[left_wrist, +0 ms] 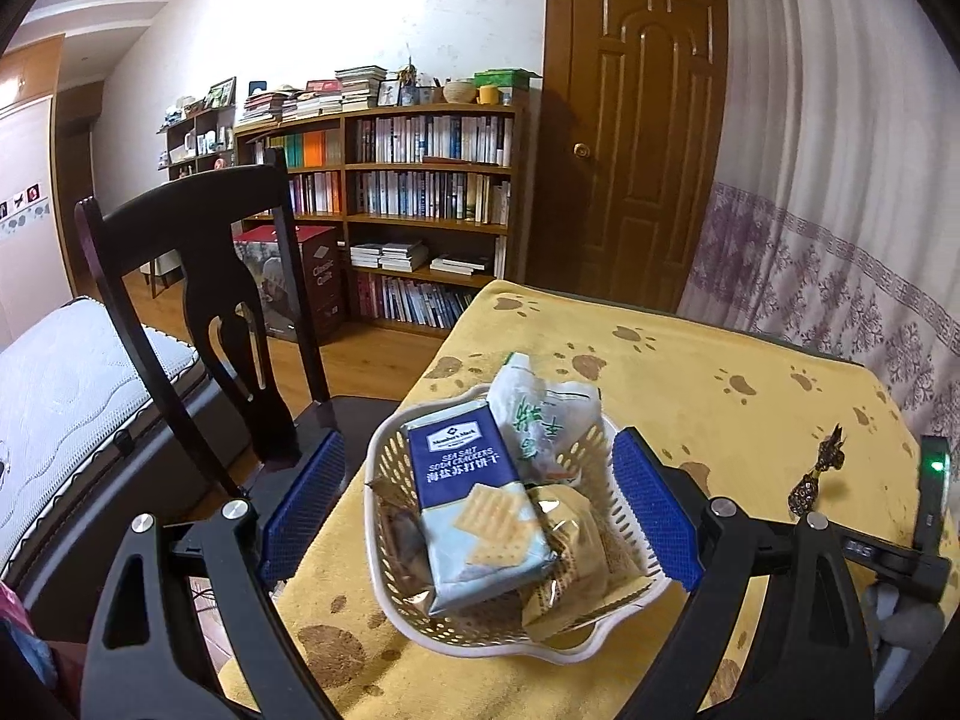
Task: Organize snacks
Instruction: 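Move the right gripper to the table and grasp the silver-blue wrapped candy, then grasp the black-wrapped chocolate with the left gripper while the right holds the candy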
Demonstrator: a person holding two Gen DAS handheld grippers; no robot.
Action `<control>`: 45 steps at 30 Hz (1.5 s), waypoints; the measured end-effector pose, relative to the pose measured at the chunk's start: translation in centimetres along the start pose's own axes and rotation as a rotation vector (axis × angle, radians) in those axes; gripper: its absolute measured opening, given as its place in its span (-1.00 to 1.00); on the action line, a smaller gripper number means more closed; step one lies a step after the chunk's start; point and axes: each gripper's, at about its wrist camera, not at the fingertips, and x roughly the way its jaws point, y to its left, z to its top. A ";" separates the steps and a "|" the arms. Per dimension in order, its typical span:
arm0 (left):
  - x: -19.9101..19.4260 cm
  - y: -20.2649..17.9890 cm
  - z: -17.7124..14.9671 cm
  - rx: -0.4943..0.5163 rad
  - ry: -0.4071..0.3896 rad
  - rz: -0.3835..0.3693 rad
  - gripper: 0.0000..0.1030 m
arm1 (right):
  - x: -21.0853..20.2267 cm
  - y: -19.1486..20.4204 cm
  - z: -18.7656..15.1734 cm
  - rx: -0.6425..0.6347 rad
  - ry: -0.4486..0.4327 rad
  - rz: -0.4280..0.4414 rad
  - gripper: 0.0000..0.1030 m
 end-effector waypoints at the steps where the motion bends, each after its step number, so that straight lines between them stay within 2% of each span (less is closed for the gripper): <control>1: 0.0 -0.1 0.0 0.003 -0.001 -0.002 0.78 | 0.2 0.4 0.0 -0.020 -0.004 -0.028 -0.24; 5: -0.2 -0.4 0.0 0.012 -0.003 -0.008 0.78 | 0.3 1.9 -0.6 -0.107 -0.019 -0.111 -0.38; 10: -0.2 -1.6 -0.3 0.038 0.003 -0.017 0.78 | -0.8 1.1 -1.6 -0.157 -0.034 -0.130 -0.47; 16: 0.2 -4.0 -1.4 0.091 0.031 -0.058 0.78 | -2.7 -1.7 -2.6 -0.159 -0.051 -0.148 -0.47; 23: 1.1 -9.1 -3.1 0.182 0.069 -0.100 0.78 | -4.8 -6.2 -3.1 -0.126 -0.067 -0.182 -0.47; 28: 1.3 -14.1 -4.6 0.280 0.072 -0.148 0.78 | -5.6 -8.0 -3.5 -0.111 -0.067 -0.167 -0.47; 32: 2.6 -17.9 -5.8 0.349 0.099 -0.221 0.78 | -5.8 -8.4 -3.7 -0.095 -0.068 -0.134 -0.46; 41: 8.2 -24.4 -7.2 0.405 0.230 -0.338 0.63 | -5.9 -8.8 -3.8 -0.069 -0.069 -0.099 -0.45; 45: 10.4 -26.6 -7.6 0.428 0.281 -0.368 0.48 | -5.8 -8.8 -3.8 -0.065 -0.069 -0.095 -0.45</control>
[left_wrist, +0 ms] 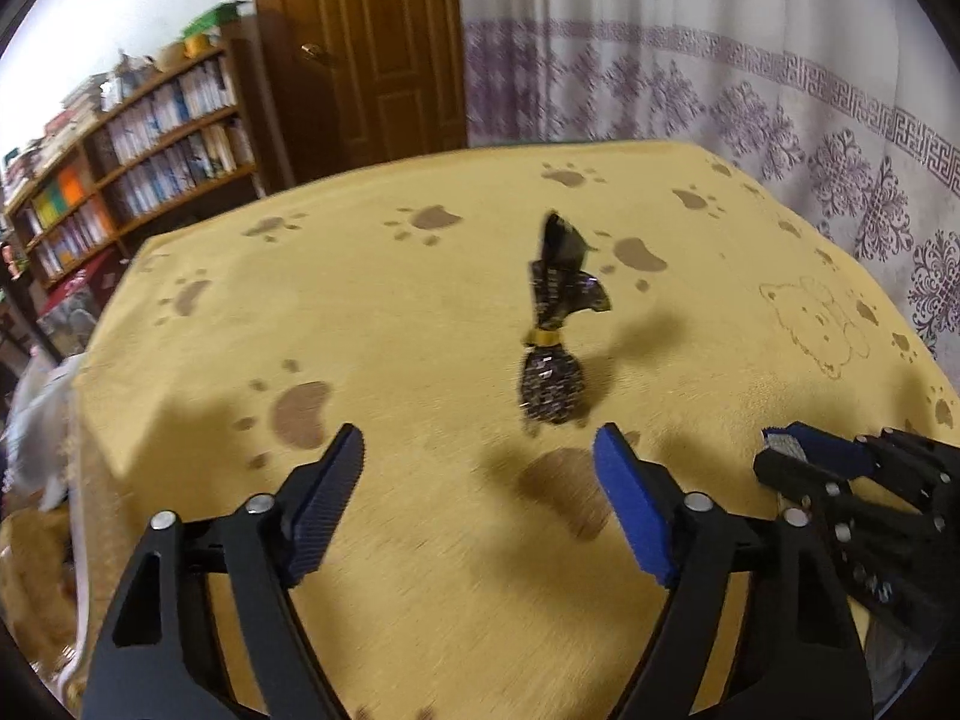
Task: Organize snacks
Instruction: 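Grasp the black-wrapped chocolate with the left gripper while the right holds the candy, then carry the black chocolate into the basket with the left gripper and release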
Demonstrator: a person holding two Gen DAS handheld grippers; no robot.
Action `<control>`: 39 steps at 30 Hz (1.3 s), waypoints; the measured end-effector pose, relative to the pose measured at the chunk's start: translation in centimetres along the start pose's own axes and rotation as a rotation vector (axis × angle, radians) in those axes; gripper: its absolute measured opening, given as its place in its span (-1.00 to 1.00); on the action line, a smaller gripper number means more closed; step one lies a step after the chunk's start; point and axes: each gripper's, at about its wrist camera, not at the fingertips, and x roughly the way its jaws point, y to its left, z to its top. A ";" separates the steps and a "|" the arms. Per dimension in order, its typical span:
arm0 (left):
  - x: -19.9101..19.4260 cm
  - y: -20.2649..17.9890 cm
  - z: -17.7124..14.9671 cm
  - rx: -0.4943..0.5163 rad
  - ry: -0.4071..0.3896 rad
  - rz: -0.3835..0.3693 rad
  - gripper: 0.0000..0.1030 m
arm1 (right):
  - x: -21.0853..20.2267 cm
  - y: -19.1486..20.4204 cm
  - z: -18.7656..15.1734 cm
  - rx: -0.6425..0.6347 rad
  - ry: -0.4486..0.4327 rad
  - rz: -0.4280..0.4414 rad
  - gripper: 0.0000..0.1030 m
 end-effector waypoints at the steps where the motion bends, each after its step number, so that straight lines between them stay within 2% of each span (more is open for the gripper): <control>1: 0.5 -0.2 0.2 0.002 0.006 -0.003 0.47 | 0.0 0.0 0.0 0.000 0.000 0.000 -0.45; 6: 3.4 -1.0 1.5 0.007 0.041 -0.013 0.23 | 0.0 0.0 0.0 0.001 0.000 0.001 -0.45; 9: 4.2 -1.2 2.2 0.011 0.043 -0.019 0.15 | 0.0 0.0 0.0 0.002 0.000 0.002 -0.45; 14: 5.2 -1.6 2.3 0.020 0.064 -0.036 -0.16 | 0.0 0.0 0.0 0.001 0.000 0.002 -0.45; 18: 4.9 -1.7 2.0 0.018 0.041 -0.047 -0.40 | 0.0 0.1 -0.1 0.000 -0.001 0.000 -0.45; 26: 1.9 -0.8 1.5 -0.010 -0.004 -0.033 -0.40 | 0.0 0.0 -0.1 0.001 0.000 0.001 -0.45; 34: -2.6 0.5 1.3 -0.015 -0.066 0.045 -0.40 | 0.0 0.0 -0.1 0.001 0.000 0.002 -0.45; 39: -5.8 2.8 0.9 -0.046 -0.111 0.106 -0.40 | 0.0 0.1 -0.1 0.000 0.000 0.001 -0.45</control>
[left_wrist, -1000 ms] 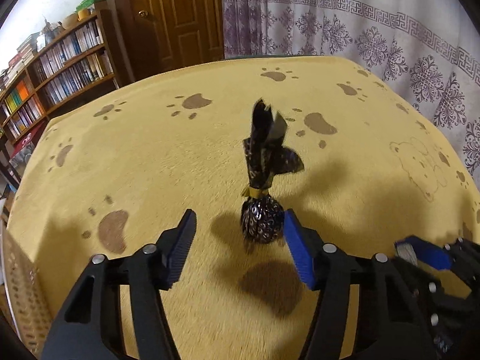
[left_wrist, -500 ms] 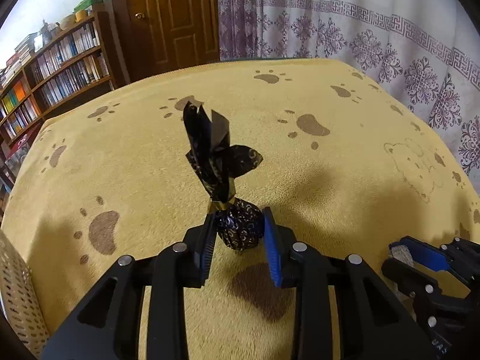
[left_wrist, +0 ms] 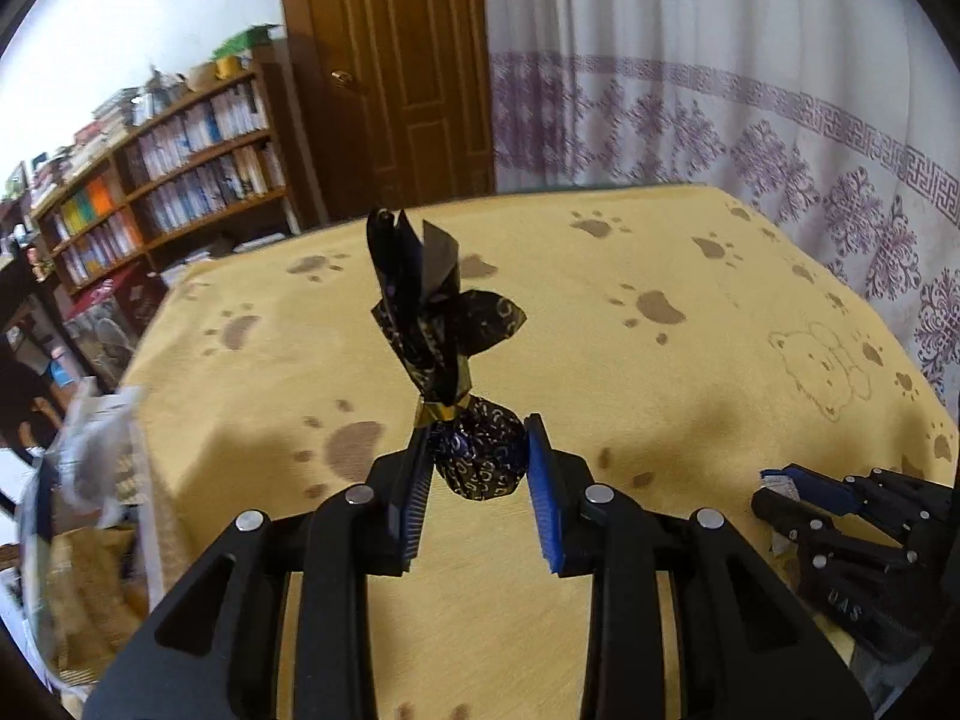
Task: Organize snacks
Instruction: 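Carry the black chocolate into the basket with the left gripper and release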
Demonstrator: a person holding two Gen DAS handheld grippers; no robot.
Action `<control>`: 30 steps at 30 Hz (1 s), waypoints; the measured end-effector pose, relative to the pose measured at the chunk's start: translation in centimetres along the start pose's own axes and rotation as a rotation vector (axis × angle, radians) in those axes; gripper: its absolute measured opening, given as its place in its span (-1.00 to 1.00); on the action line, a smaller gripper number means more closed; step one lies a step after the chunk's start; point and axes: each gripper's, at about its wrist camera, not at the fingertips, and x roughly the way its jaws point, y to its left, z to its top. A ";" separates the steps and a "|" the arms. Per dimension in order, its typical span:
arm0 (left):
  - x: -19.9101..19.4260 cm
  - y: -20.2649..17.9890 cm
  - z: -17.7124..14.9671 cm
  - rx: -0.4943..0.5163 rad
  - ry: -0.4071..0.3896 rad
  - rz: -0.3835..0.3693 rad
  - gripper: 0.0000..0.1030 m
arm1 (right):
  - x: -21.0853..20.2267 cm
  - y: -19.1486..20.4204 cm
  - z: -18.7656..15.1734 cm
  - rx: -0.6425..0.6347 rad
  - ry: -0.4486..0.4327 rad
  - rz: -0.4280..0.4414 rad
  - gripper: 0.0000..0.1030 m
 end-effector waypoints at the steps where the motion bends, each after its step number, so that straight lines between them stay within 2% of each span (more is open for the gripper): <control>1: -0.4 0.6 0.0 -0.008 -0.006 0.008 -0.40 | 0.0 0.0 0.0 0.000 0.000 0.000 -0.45; 11: -4.1 8.7 -0.7 -0.134 -0.042 0.124 -0.40 | 0.0 0.0 0.0 0.000 0.000 0.001 -0.45; 19: -4.8 15.3 -2.3 -0.265 -0.018 0.210 -0.38 | 0.0 0.0 0.0 0.000 0.000 0.001 -0.45; 20: -4.8 15.9 -2.5 -0.279 -0.014 0.216 -0.33 | 0.0 -0.1 0.0 0.000 0.000 0.001 -0.45; 21: -4.9 16.3 -2.6 -0.288 -0.011 0.221 -0.03 | 0.0 0.0 0.0 0.000 0.000 0.001 -0.45; 23: -5.3 17.1 -2.9 -0.310 -0.028 0.250 0.37 | 0.0 -0.1 0.0 0.000 0.000 0.001 -0.45; 30: -6.1 17.6 -3.4 -0.328 -0.050 0.274 0.38 | 0.0 0.0 0.0 0.001 0.000 0.002 -0.45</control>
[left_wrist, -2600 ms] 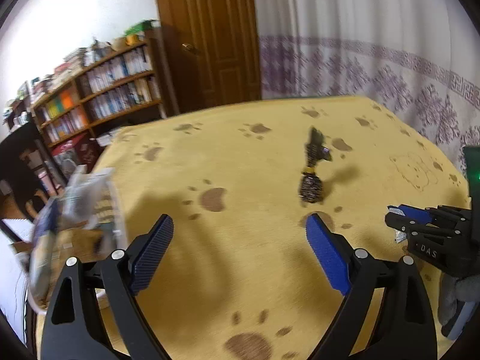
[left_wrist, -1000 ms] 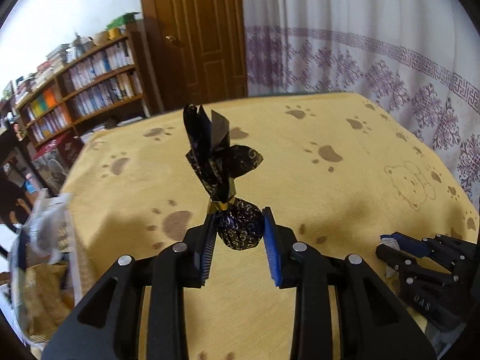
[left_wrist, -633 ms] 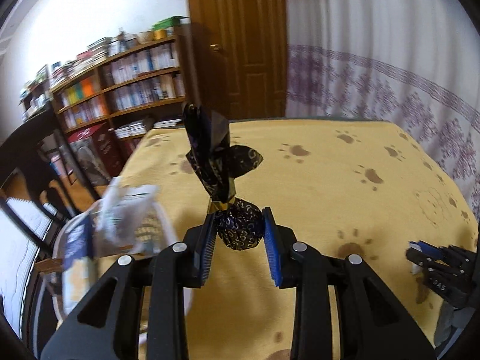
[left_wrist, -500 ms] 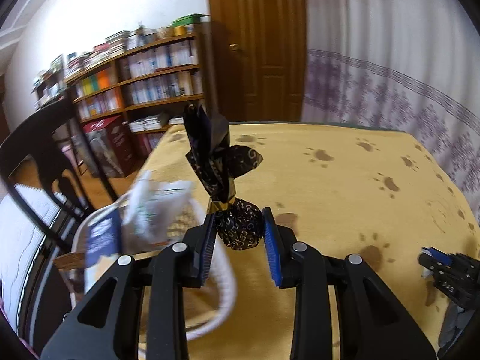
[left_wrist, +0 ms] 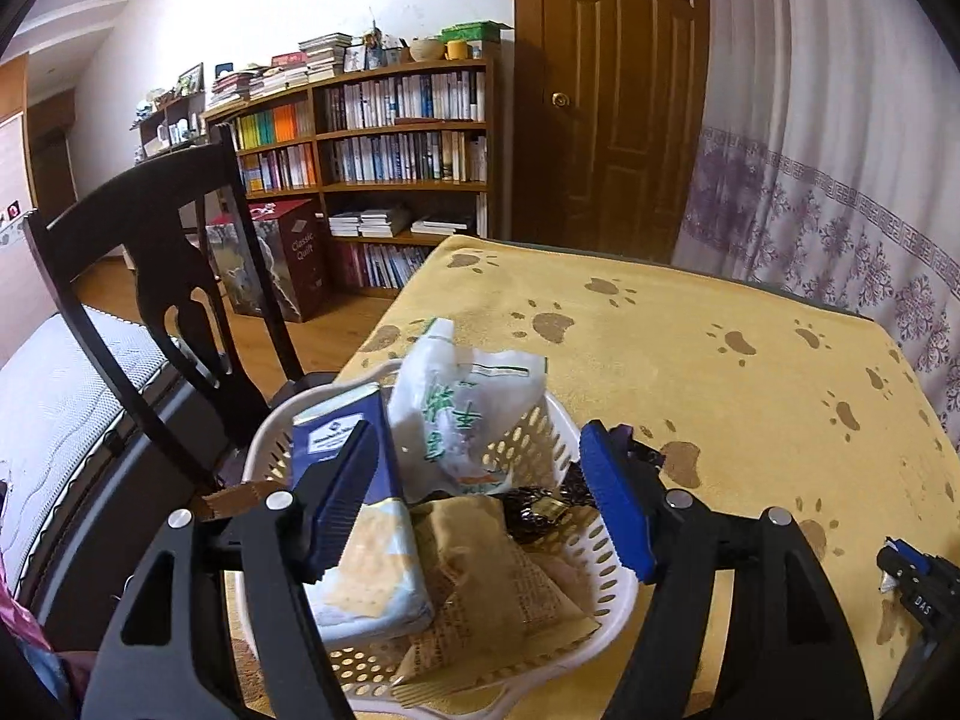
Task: Organize snacks
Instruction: 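Carry the black chocolate into the basket with the left gripper and release, then carry the silver-blue candy into the basket and open the right gripper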
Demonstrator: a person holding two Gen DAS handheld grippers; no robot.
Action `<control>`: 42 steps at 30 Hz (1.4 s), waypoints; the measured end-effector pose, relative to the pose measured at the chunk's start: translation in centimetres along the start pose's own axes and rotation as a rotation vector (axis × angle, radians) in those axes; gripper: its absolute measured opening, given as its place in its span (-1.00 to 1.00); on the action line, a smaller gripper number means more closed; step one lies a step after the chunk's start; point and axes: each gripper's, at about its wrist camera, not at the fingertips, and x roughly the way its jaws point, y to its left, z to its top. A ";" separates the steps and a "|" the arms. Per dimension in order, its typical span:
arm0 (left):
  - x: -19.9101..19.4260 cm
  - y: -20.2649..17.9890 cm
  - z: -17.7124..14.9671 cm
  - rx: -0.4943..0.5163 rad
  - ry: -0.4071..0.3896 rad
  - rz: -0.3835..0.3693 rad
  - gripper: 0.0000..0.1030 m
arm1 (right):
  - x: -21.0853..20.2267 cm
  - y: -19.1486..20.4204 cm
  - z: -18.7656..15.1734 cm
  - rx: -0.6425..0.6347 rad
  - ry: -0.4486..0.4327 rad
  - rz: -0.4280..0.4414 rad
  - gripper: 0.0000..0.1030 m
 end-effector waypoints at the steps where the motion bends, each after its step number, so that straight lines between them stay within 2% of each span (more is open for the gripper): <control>1: -0.2 0.2 -0.1 -0.007 -0.002 0.000 0.38 | 0.0 0.0 0.0 0.000 0.000 0.000 -0.45; 8: -1.3 -0.3 -0.9 -0.003 -0.025 0.006 0.41 | 0.0 -0.1 0.0 0.003 -0.001 0.004 -0.45; 12: -2.1 -0.2 -1.2 -0.003 -0.044 0.012 0.53 | 0.0 0.0 0.0 0.002 -0.001 0.004 -0.45; 22: -3.5 0.9 -0.8 -0.043 -0.071 0.003 0.57 | -0.2 -0.1 0.0 0.007 -0.009 0.012 -0.45; 25: -4.1 1.6 -0.6 -0.063 -0.087 0.002 0.57 | -0.5 -0.4 0.1 0.023 -0.011 0.045 -0.46; 31: -5.0 3.2 -0.2 -0.107 -0.109 0.000 0.58 | -0.9 -1.9 0.4 0.150 0.008 0.210 -0.47; 34: -5.1 3.5 -0.1 -0.117 -0.112 -0.002 0.58 | -1.1 -2.3 0.5 0.186 0.007 0.247 -0.47; 38: -5.3 3.6 -0.1 -0.117 -0.116 -0.007 0.58 | -1.3 -2.5 0.6 0.184 0.002 0.228 -0.45; 42: -5.3 3.4 -0.1 -0.113 -0.116 -0.011 0.58 | -1.5 -0.9 0.4 0.088 0.003 0.154 -0.43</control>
